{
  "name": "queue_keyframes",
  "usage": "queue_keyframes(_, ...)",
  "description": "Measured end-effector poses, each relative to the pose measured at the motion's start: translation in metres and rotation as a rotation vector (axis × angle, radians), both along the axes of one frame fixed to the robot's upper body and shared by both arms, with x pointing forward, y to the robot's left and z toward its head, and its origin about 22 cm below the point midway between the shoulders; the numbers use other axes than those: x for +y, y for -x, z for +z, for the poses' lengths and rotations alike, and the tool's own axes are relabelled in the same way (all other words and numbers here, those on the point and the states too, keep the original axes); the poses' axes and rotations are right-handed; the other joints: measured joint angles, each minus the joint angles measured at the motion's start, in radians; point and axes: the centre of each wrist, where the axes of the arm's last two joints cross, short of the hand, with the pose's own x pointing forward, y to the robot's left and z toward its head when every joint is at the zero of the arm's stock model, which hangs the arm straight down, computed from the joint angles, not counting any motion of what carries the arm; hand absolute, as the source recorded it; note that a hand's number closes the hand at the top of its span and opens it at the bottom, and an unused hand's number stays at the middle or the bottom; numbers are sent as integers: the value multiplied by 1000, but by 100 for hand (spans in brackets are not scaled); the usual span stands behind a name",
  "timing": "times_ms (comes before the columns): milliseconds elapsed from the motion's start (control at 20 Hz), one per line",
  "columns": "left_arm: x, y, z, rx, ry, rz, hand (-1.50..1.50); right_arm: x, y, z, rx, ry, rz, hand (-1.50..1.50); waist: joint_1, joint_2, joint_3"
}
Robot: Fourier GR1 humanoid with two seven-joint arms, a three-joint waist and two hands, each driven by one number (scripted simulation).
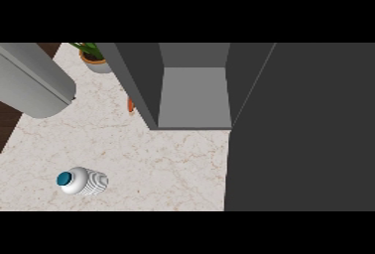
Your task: Pick up the bottled water, place it into the cabinet and close the cabinet
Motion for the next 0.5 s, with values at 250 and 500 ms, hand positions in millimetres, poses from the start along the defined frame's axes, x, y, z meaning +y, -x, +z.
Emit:
queue_keyframes(250,12,9,-5,54,-58,36,-150,7,14,-6,33,-34,19,-150,-6,1,0)
queue_keyframes(500,22,6,-27,115,-53,52,-150,8,21,-10,38,-40,14,-150,-10,2,0)
